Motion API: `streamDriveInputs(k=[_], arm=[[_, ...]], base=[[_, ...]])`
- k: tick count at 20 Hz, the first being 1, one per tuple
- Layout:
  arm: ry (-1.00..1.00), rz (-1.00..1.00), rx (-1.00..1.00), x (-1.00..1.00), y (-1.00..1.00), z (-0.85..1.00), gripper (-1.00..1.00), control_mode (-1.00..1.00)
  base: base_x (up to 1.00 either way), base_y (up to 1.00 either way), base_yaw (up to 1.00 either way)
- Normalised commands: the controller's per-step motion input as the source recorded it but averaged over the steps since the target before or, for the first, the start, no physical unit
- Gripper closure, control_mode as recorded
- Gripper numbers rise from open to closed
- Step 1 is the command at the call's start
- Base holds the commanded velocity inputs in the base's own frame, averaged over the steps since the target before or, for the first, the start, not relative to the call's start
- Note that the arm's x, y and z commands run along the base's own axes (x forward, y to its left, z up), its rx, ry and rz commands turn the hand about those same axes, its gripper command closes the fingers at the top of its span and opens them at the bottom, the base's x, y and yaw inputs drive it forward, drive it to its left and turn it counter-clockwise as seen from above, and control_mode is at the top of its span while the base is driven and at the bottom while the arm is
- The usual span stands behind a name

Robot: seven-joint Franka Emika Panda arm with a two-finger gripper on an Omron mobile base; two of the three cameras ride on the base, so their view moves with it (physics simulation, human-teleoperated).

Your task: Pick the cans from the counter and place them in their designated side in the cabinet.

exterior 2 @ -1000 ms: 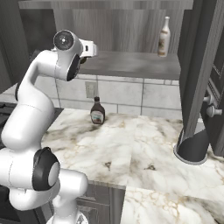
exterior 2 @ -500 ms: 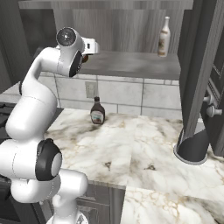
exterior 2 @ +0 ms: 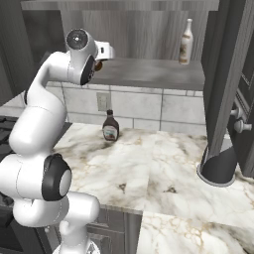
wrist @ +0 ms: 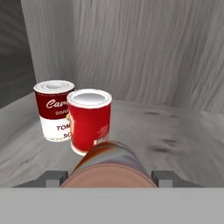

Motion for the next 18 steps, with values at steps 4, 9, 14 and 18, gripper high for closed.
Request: streamDriveInputs(k=[4,9,14,18], arm=[[-0.01,0.02,-0.04,0.0,-0.12,-0.04,1.0,-1.0],[0.01,0.01,-0.02,0.04,-0.05,-0.05,1.0,-1.0],[0.05,0.01,-0.01,0.11,0.0,-0.09,1.0,-1.0],[0.0,0.01,-0.03,0.05,-0.01,-0.15,1.0,-1.0]], base=[[0.0,0.0,0.0],[0.0,0.0,0.0],[0.0,0.0,0.0],[0.0,0.0,0.0]])
